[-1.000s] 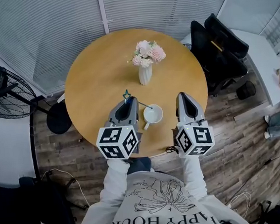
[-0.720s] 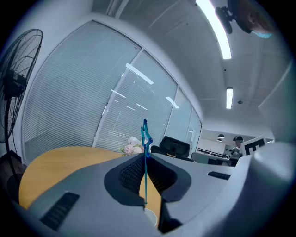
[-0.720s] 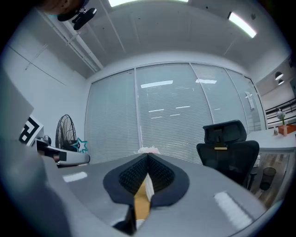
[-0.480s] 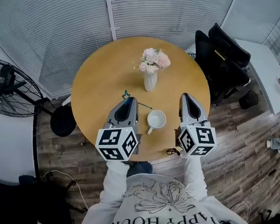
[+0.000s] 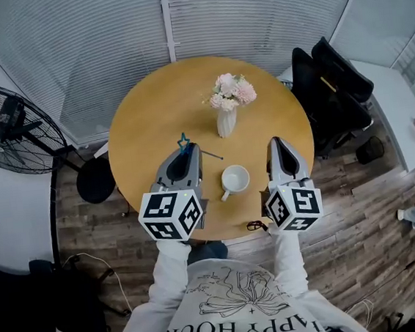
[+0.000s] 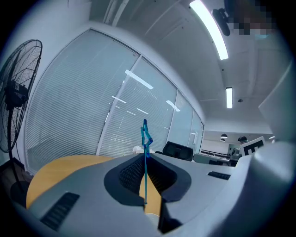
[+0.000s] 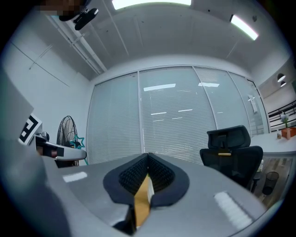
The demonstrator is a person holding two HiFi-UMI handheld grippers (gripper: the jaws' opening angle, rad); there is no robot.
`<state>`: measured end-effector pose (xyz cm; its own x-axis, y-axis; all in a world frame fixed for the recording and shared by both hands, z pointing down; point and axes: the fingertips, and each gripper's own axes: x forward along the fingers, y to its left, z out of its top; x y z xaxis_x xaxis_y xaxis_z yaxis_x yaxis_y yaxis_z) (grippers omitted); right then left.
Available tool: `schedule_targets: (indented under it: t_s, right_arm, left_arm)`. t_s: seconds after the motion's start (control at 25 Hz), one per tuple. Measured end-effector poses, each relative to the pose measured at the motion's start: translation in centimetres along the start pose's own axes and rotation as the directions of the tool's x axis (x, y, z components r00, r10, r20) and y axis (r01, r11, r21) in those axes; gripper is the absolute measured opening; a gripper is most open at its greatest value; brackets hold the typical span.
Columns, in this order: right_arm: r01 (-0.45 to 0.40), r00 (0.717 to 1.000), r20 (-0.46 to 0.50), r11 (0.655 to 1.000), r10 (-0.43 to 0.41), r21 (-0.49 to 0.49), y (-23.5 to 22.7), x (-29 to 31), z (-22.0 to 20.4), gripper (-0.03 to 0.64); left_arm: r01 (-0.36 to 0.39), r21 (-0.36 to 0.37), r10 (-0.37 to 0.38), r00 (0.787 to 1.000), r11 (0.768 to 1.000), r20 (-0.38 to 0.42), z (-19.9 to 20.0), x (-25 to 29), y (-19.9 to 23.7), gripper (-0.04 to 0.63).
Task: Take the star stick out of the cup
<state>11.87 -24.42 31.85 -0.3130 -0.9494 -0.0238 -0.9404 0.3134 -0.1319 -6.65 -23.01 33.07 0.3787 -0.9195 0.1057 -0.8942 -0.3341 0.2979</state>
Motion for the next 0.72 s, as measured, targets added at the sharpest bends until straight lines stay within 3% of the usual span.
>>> schedule_targets:
  t_s: [0.72]
  right_arm:
    - [0.001, 1.000, -0.003, 1.000, -0.001, 0.000, 0.37, -0.17, -0.28, 0.011]
  left_arm:
    - [0.000, -0.006, 0.000, 1.000, 1.000, -0.010, -0.51, -0.18, 0.00, 0.021]
